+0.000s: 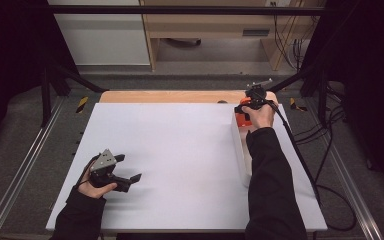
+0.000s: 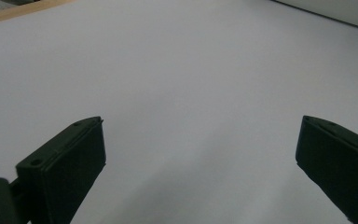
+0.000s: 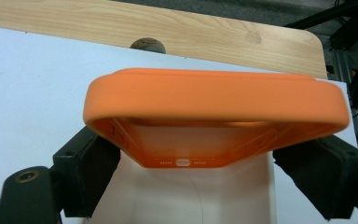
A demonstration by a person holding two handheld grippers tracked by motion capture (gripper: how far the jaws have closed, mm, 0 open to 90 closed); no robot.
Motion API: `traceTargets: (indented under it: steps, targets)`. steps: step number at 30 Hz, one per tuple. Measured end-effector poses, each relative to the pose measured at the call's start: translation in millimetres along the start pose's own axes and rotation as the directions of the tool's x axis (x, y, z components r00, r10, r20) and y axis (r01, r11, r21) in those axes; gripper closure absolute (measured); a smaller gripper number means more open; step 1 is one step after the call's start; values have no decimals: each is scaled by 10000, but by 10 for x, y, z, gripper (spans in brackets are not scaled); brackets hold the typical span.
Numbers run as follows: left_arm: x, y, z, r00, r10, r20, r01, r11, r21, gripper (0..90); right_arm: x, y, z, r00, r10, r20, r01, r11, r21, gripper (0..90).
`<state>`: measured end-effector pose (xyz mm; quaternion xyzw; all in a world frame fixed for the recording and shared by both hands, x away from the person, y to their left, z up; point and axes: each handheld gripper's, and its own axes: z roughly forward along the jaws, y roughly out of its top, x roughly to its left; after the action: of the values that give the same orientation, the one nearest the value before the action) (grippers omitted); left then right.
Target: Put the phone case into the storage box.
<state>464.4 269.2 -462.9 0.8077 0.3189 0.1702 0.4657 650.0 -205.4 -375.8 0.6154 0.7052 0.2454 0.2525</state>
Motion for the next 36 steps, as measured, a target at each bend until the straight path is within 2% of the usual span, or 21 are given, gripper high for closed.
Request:
traceTargets:
  steps: [8, 23, 28, 36]
  targets:
    - [-1, -2, 5, 10000, 13, 16, -13, 10000, 20, 11, 19, -9, 51, 10000, -61, 31, 60, 9999, 162, 151]
    - [4, -5, 6, 10000, 34, 36, -34, 10000, 74, 11, 2, 0, 76, 10000, 21, 0, -21, 10000, 69, 141]
    - [4, -6, 7, 10000, 31, 35, -32, 10000, 79, 11, 0, 5, 72, 9994, 56, -330, -62, 9998, -192, 46]
    - [2, -6, 9, 10000, 41, 39, -42, 9999, 93, 11, -8, 0, 58, 9990, -147, -425, 134, 9995, -297, 7]
